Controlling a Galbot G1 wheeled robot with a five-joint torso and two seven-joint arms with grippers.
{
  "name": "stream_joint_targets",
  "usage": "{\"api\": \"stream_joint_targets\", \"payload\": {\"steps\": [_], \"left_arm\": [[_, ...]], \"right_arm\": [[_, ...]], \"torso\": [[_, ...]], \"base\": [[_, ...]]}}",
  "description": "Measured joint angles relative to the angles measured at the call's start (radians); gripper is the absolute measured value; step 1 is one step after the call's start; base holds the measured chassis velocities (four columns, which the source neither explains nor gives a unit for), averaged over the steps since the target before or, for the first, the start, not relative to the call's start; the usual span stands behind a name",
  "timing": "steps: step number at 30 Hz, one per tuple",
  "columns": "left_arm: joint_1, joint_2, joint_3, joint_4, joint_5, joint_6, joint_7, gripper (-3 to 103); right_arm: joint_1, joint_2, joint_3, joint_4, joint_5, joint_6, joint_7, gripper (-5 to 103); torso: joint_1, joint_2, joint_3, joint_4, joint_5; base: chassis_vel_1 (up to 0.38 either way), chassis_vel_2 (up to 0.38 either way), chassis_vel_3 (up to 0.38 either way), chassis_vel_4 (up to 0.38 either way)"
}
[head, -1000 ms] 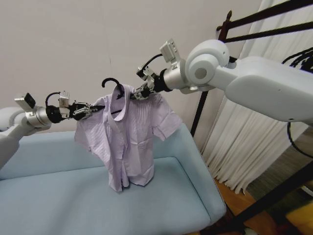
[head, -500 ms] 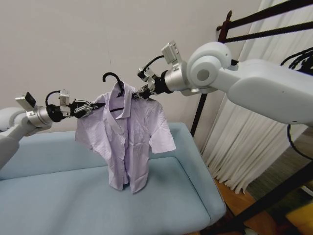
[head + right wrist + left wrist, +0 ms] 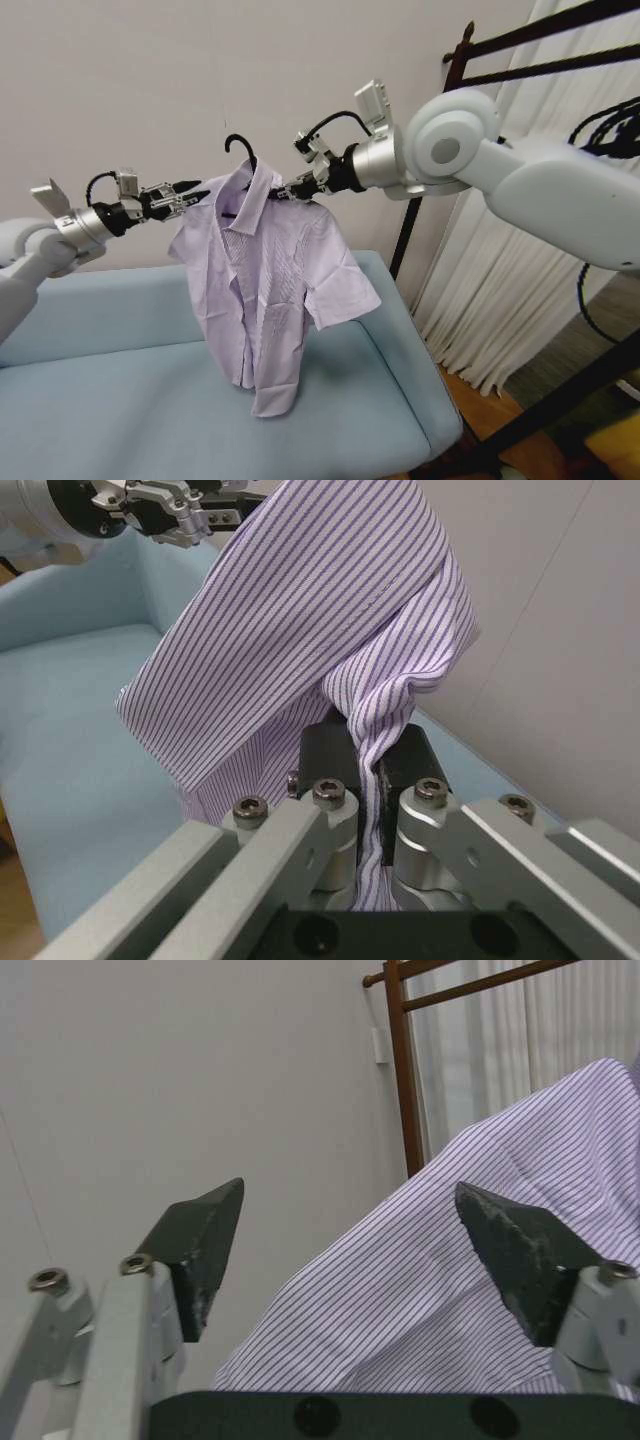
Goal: Pick up the clothes from the sofa and hang them on the clothes hanger.
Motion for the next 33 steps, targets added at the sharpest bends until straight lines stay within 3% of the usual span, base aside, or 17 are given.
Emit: {"api": "stream_joint_targets", "payload": {"steps": [2,6,7,8,9,13,23,33], "left_arm": [[-0.001,-0.01,-0.003,-0.006,0.0,0.005,-0.04,83],[0.011,-0.031,-0.012,-0.041,0.011,0.01,-0.106,93],[0.035,-0.046,-0.028,-0.102,0.009,0.02,-0.21,100],[0.047,-0.054,-0.041,-0.128,0.006,0.031,-0.24,100],[0.047,-0.054,-0.041,-0.128,0.006,0.031,-0.24,100],[0.081,-0.068,-0.082,-0.188,0.015,0.04,-0.27,100],[0.102,-0.09,-0.089,-0.217,0.022,0.052,-0.289,100],[0.034,-0.135,-0.043,-0.242,0.003,0.116,-0.381,100]], "right_arm": [[-0.018,-0.006,0.02,-0.001,0.0,0.0,0.001,3],[-0.036,0.001,0.052,-0.001,0.004,0.0,0.045,3],[-0.059,0.017,0.09,0.002,0.023,0.001,0.113,3],[-0.073,0.027,0.112,0.008,0.048,0.001,0.173,3],[-0.073,0.027,0.112,0.008,0.048,0.001,0.173,3],[-0.107,0.072,0.169,0.017,0.116,0.001,0.385,3],[-0.121,0.082,0.179,0.016,0.121,0.001,0.422,3],[-0.112,0.087,0.172,0.023,0.116,0.001,0.397,3]], "torso": [[0.0,0.0,0.0,0.0,0.0001],[0.0,0.0,0.0,0.0,-0.0001],[0.0,0.0,0.0,0.0,-0.0001],[0.0,0.0,0.0,0.0,0.0],[0.0,0.0,0.0,0.0,0.0],[0.0,0.0,0.0,0.0003,-0.0001],[0.0,0.0,0.0,0.0,0.0],[0.0,0.0,0.0,-0.0001,0.0001]], "base": [[0.0,0.0,0.0,0.0],[0.0,0.0,0.0,0.0],[0.0,0.0,0.0,0.0],[0.0,0.0,0.0,0.0],[0.0,0.0,0.0,0.0],[0.0,0.0,0.0,0.0],[0.0,0.0,0.0,0.0],[0.0,0.0,0.0,0.0]]}}
